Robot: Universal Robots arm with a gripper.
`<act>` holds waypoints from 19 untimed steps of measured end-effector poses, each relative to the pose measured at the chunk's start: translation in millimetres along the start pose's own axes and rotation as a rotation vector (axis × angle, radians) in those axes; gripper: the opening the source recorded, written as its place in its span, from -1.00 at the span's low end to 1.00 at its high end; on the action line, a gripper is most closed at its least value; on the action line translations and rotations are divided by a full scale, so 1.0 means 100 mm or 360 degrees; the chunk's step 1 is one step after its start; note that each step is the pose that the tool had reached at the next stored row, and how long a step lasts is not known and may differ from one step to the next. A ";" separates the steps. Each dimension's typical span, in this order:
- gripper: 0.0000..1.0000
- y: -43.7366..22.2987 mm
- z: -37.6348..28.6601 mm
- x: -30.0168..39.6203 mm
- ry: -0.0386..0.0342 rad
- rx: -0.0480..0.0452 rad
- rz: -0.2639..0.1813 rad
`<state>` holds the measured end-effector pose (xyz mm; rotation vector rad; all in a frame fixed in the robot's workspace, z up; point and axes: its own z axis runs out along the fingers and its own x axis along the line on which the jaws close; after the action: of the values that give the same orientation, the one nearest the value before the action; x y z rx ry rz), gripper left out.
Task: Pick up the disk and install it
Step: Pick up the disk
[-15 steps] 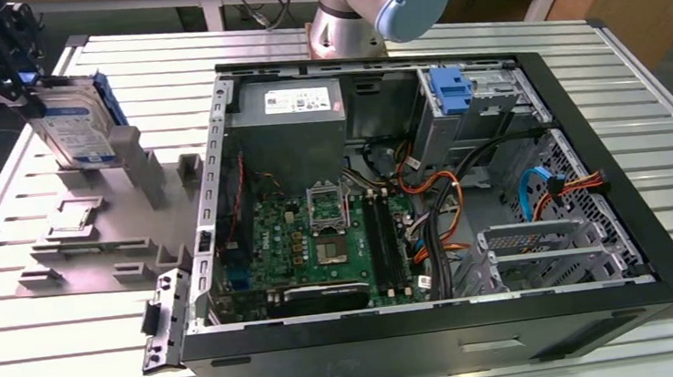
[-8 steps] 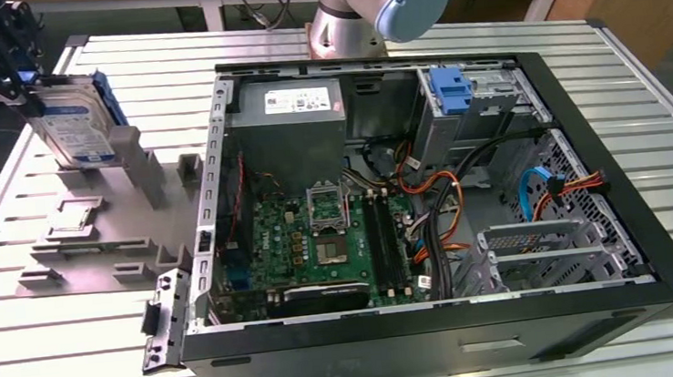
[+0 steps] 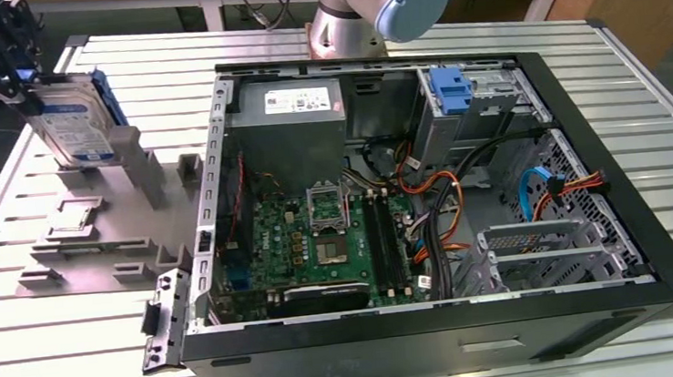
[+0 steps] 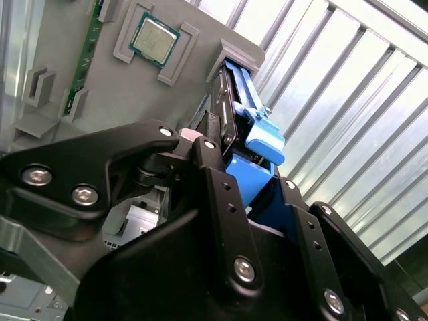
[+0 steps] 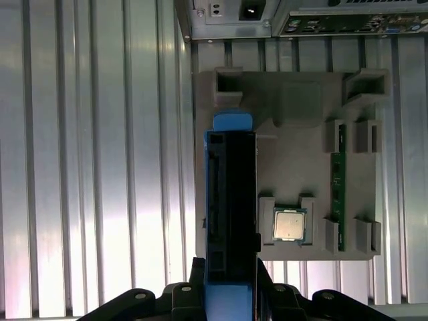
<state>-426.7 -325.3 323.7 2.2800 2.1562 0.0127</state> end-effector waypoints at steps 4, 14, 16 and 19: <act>-0.26 0.000 -0.005 0.000 0.0000 0.0000 0.0000; -0.26 0.000 -0.014 0.000 0.0000 0.0000 0.0000; -0.26 0.000 -0.019 0.000 0.0000 0.0000 0.0000; -0.26 0.000 -0.028 0.000 0.0000 0.0001 0.0000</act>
<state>-426.7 -325.3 326.5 2.2800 2.1563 0.0121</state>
